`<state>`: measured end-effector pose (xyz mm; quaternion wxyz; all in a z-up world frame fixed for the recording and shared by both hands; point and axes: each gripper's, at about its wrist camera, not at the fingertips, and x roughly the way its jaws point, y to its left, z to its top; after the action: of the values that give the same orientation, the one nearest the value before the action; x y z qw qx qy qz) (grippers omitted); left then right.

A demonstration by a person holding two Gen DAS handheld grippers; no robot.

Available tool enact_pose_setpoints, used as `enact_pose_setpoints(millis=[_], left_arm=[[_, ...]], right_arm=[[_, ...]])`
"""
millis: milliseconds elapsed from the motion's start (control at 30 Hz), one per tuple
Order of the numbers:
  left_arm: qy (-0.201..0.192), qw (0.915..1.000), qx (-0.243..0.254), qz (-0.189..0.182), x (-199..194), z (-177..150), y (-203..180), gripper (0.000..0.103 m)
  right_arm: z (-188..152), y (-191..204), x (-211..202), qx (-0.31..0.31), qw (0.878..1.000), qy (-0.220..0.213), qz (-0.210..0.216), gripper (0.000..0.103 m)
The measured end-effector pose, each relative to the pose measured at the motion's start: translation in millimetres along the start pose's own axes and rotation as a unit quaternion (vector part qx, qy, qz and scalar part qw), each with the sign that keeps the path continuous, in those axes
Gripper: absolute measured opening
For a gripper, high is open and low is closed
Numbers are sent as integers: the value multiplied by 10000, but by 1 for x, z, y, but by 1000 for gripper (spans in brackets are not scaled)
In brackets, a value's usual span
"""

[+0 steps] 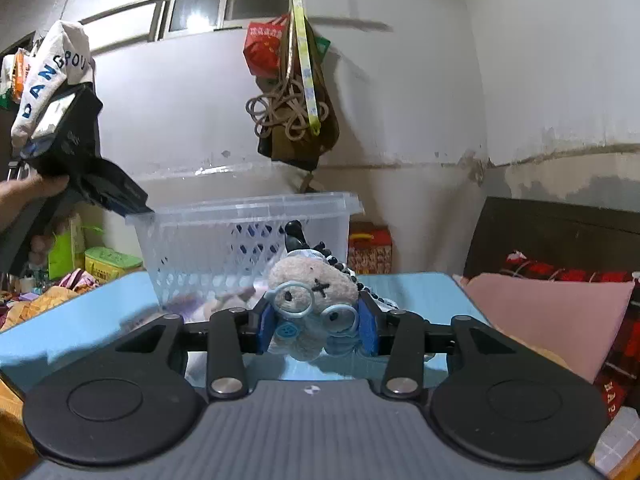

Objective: Organize objects
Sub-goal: 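Grasp the gray plush bear with glasses using the right tool, then lower the plush bear into the basket and open the right tool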

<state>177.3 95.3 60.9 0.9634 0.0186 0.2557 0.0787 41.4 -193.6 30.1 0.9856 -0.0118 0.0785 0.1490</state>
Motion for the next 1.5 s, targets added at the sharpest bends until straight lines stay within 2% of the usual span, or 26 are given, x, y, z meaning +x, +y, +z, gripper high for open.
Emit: enact_pose_setpoints(millis=[533,833,933,1033,1133,1300,1400,1433,1500], left_arm=[[-22,10000,-2,-5,0,-1,-3,28],[-25,10000,-2,-2,0,-1,-3,28],[-26,10000,-1,-2,-1,-1,-3,28],[-24,10000,-6,-3,0,-1,-3,28],[-11,10000,-4,-1,0,-1,-5,28],[-23,10000,-3,-19,0,0,-6,28],[-22,10000,4,-21,0,0,-5,28],[-21,10000,-2,-26,0,0,-5,28],[-21,10000,-18,-53,0,0,-5,28]], right_arm=[[47,2,5,-111,9985,-534,-13,45],[103,10,27,-360,9944,-996,38,45],[125,17,58,-549,9945,-889,115,45],[142,24,101,-713,9956,-572,223,45],[141,34,132,-924,9951,-319,175,45],[130,42,153,-1021,9947,-36,87,45],[118,44,161,-1054,9944,2,81,51],[116,45,163,-1117,9937,4,34,56],[114,46,162,-1197,9927,-11,-116,77]])
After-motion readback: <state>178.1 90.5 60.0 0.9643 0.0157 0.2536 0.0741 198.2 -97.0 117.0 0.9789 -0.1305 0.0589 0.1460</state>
